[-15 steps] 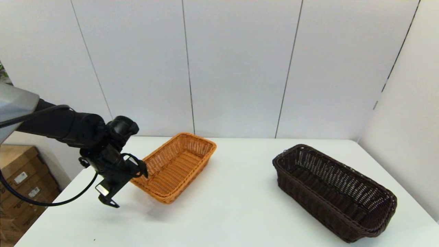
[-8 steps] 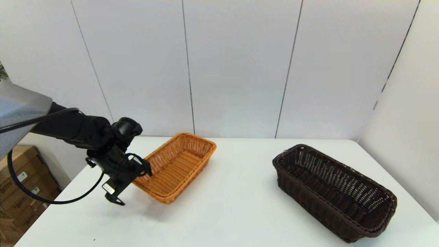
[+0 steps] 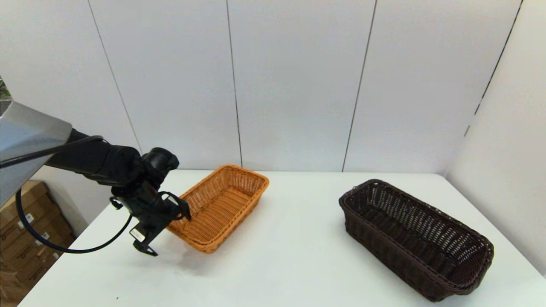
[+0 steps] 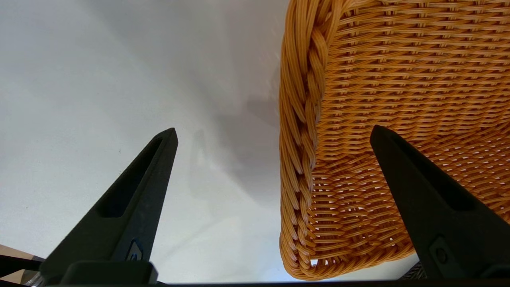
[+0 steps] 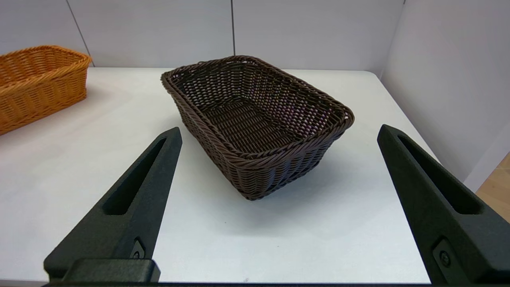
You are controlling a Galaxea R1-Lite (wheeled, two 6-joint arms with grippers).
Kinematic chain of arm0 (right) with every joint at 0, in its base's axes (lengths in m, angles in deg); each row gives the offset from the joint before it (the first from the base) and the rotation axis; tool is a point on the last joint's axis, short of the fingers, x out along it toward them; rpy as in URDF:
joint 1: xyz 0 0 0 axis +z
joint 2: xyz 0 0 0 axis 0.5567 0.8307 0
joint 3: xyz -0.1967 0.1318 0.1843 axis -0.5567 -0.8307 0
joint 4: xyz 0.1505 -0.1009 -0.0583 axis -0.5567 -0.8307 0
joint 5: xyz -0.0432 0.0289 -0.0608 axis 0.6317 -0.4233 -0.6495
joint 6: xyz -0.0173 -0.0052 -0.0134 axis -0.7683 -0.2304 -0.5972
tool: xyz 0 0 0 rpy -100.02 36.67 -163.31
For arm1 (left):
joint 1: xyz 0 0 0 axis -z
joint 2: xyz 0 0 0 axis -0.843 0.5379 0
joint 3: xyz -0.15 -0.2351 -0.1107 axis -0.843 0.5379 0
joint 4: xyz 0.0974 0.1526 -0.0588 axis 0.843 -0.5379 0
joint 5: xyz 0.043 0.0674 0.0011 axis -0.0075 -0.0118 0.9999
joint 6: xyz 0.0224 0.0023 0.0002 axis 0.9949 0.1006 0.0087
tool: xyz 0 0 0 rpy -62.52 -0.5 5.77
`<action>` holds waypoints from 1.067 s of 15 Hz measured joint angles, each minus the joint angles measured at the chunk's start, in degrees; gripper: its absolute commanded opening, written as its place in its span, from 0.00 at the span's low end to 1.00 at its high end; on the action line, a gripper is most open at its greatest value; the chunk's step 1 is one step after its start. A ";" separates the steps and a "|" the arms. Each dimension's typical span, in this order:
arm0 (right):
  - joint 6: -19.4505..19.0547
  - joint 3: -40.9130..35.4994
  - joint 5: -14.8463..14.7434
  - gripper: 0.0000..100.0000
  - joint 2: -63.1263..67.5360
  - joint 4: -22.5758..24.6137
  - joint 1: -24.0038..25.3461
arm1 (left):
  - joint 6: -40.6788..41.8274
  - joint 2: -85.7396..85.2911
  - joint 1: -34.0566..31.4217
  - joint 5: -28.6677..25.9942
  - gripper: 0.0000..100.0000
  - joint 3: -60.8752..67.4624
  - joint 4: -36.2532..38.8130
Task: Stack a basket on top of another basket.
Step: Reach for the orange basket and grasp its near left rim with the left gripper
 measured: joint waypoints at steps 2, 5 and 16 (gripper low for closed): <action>0.02 0.00 0.00 1.00 0.00 0.00 -0.02 | 0.06 0.11 0.00 0.02 1.00 -0.04 -0.01; 0.02 0.02 0.00 1.00 0.00 0.00 -0.02 | -0.02 0.15 0.00 -0.09 1.00 -0.22 -0.01; 0.02 0.05 0.00 1.00 0.00 0.00 -0.02 | -0.10 0.17 1.46 -0.59 0.00 -0.41 1.95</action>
